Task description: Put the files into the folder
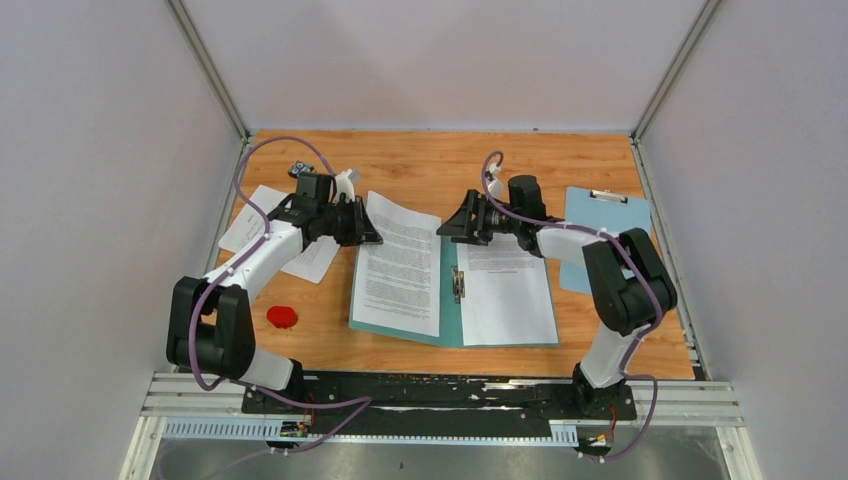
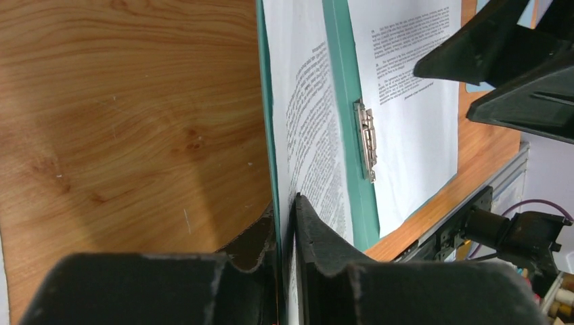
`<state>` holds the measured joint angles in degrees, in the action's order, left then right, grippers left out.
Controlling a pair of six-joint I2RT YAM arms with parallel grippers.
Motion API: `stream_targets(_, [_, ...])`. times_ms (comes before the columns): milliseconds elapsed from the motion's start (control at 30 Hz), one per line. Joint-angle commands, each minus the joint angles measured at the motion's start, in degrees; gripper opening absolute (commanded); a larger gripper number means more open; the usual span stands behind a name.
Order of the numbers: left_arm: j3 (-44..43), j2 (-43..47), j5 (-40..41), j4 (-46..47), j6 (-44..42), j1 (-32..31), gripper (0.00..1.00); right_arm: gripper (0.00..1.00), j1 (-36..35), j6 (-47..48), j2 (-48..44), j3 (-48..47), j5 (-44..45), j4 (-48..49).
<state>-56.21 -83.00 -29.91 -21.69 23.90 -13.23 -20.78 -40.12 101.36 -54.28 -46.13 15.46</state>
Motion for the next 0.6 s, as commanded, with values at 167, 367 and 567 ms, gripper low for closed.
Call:
stream_targets(167, [-6.3, 1.2, 0.7, -7.9, -4.0, -0.2, 0.01, 0.76, 1.3, 16.6, -11.6, -1.7, 11.5, -26.9])
stream_targets(367, [-14.7, 2.2, 4.5, -19.6, -9.2, -0.2, 0.0, 0.75, 1.4, 23.8, -17.2, -1.4, 22.2, -39.1])
stream_targets(567, [-20.1, 2.5, 5.0, -24.2, -9.4, -0.1, 0.04, 0.73, 2.1, 27.9, -22.3, 1.5, 31.0, -45.1])
